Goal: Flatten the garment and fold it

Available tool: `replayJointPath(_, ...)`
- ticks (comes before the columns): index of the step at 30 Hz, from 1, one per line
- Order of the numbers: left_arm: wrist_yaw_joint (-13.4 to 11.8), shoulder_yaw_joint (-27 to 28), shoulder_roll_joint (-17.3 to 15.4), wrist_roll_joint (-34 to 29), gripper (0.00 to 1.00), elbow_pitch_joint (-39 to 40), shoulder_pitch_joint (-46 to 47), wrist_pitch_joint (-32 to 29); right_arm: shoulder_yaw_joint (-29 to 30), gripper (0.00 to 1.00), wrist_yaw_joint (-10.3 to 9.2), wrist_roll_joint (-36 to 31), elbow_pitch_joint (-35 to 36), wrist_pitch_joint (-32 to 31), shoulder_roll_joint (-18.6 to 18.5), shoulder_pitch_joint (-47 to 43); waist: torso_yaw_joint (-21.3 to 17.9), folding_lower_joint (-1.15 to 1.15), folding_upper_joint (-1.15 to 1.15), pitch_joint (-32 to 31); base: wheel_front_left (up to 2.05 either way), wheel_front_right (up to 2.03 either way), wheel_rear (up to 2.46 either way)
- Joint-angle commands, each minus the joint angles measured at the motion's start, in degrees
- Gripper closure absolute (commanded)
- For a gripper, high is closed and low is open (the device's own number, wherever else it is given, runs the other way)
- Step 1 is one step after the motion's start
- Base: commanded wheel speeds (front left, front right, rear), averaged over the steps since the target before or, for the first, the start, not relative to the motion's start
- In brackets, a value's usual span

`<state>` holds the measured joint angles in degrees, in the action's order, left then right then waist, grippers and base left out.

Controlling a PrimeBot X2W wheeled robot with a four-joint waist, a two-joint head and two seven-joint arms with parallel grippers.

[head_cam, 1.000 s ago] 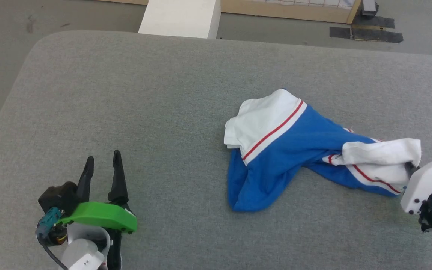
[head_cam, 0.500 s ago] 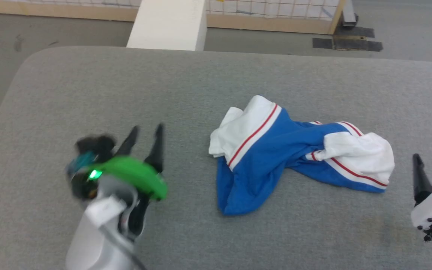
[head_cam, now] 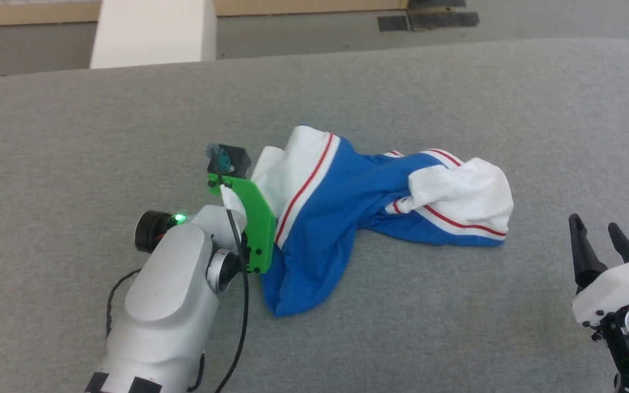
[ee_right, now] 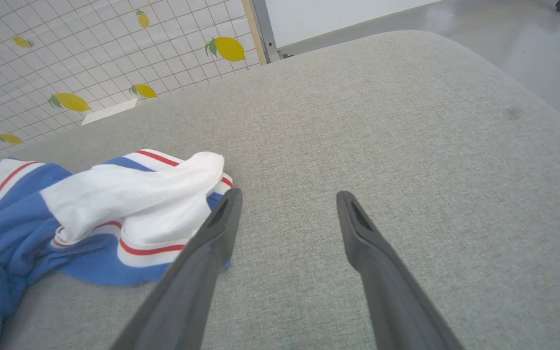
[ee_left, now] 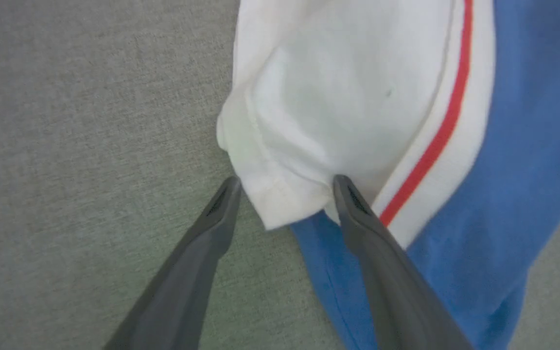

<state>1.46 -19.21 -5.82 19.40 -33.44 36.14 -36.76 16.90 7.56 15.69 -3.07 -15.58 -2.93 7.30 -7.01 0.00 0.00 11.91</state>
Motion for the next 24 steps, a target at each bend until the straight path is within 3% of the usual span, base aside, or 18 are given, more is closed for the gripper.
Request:
replayJointPath(1,-0.22,-0.25,-0.83,-0.54,0.00,-0.90,0.24,-0.36,0.08,0.00,-0.08,0.08,-0.34,0.69,0.04,0.54,-2.24,0.00,0.00,2.18,0.00,0.00,0.00)
replayJointPath(2,-0.07,-0.22,-0.85,-0.19,0.00,-1.54,-0.08,-0.72,0.22,0.00,-0.08,0.04,-0.56,0.90,0.04,0.51,-2.23,0.00,0.00,2.26,0.00,0.00,0.00)
replayJointPath(3,0.08,-0.01,-0.76,0.26,0.28,-1.73,-0.28,-0.46,0.39,0.00,-0.08,0.03,-0.70,1.05,0.04,0.49,-2.12,0.00,0.00,2.32,0.00,0.00,0.00)
replayJointPath(4,0.31,0.20,-0.67,0.64,1.00,-1.69,-0.42,0.50,0.66,0.00,-0.08,-0.04,-0.86,1.23,0.04,0.47,-1.86,0.00,0.00,2.35,0.00,0.00,0.00)
replayJointPath(14,-0.15,7.21,0.73,7.33,1.00,5.48,-1.63,13.79,0.05,0.00,-0.08,-0.59,-2.53,1.59,0.05,0.93,3.50,0.00,0.00,-0.01,0.00,0.00,0.00)
replayJointPath(19,-3.74,13.10,-1.05,10.20,1.00,12.47,-8.26,17.07,-0.87,0.00,-0.08,-0.80,-3.17,1.41,0.05,1.10,6.31,0.00,0.00,-2.10,0.00,0.00,0.00)
replayJointPath(24,-8.46,17.38,-1.92,12.51,1.00,17.42,-22.71,15.76,-1.32,0.00,-0.08,-0.70,-3.67,1.28,0.05,0.98,7.94,0.00,0.00,-3.43,0.00,0.00,0.00)
